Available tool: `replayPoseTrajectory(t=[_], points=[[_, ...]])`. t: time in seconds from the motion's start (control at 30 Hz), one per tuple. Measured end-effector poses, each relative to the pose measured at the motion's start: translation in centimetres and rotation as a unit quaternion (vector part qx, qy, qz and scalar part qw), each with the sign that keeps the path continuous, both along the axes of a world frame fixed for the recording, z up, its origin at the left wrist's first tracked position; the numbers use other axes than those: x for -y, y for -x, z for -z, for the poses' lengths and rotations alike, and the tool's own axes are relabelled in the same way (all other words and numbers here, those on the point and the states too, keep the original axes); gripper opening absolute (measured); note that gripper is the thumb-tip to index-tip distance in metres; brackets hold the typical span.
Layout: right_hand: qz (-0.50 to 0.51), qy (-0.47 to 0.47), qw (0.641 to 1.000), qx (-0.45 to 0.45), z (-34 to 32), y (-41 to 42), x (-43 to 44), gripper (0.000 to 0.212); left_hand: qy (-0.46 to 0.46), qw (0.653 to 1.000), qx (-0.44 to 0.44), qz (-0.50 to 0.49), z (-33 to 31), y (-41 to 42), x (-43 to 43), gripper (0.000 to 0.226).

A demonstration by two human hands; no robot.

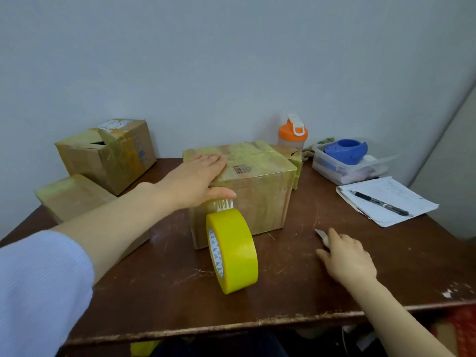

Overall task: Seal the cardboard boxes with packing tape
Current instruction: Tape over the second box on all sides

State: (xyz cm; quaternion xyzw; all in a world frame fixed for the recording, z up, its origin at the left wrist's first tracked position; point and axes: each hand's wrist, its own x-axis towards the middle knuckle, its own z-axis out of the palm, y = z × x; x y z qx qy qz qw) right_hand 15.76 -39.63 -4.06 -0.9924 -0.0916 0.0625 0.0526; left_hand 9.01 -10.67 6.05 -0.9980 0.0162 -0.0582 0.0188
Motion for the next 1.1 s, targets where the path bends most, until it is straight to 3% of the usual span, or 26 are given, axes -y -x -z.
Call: replayPoseTrajectory(t=[0.23, 0.3, 0.4, 0.53, 0.63, 0.7, 0.77, 0.83, 0.93, 0.97, 1.03, 1.1], points=[[0.028, -0.060, 0.998, -0.019, 0.2, -0.8, 0.2, 0.020, 0.049, 0.998, -0.019, 0.021, -0.6, 0.7, -1.9, 0.100], [0.035, -0.166, 0.985, -0.036, -0.4, -0.9, 0.3, 0.023, 0.021, 1.000, 0.016, 0.011, -0.5, 1.2, -1.6, 0.101], [0.006, -0.373, 0.928, -0.024, -2.7, -0.4, -0.4, 0.026, 0.042, 0.993, 0.091, -0.061, 0.3, 2.6, -0.5, 0.110], [-0.155, -0.486, 0.856, 0.080, -7.3, 1.8, -3.5, 0.029, 0.161, 0.960, 0.159, -0.166, 1.9, 4.0, 0.9, 0.100], [-0.312, -0.450, 0.829, 0.116, -10.2, 3.2, -7.5, 0.037, 0.289, 0.919, 0.181, -0.195, 2.3, 4.3, 1.8, 0.105], [-0.369, -0.387, 0.841, 0.083, -11.4, 3.3, -10.2, 0.036, 0.328, 0.890, 0.205, -0.241, 2.6, 4.4, 2.6, 0.112], [-0.378, -0.335, 0.861, 0.055, -11.9, 2.9, -12.1, 0.037, 0.338, 0.851, 0.259, -0.308, 3.2, 4.9, 3.2, 0.104], [-0.365, -0.321, 0.872, 0.052, -11.7, 2.4, -13.0, 0.036, 0.433, 0.782, 0.252, -0.372, 3.6, 5.7, 3.4, 0.084], [-0.354, -0.330, 0.872, 0.068, -11.4, 1.9, -13.3, 0.034, 0.703, 0.593, 0.062, -0.388, 3.5, 6.6, 4.1, 0.064], [-0.352, -0.334, 0.872, 0.069, -11.3, 1.8, -13.3, 0.033, 0.737, 0.555, -0.005, -0.386, 3.4, 6.8, 4.4, 0.053], [-0.347, -0.334, 0.874, 0.068, -11.2, 1.7, -13.2, 0.034, 0.767, 0.515, -0.061, -0.377, 3.1, 6.5, 4.8, 0.034], [-0.348, -0.323, 0.877, 0.074, -11.2, 1.7, -13.1, 0.036, 0.778, 0.507, -0.048, -0.368, 2.9, 5.9, 5.0, 0.031]])
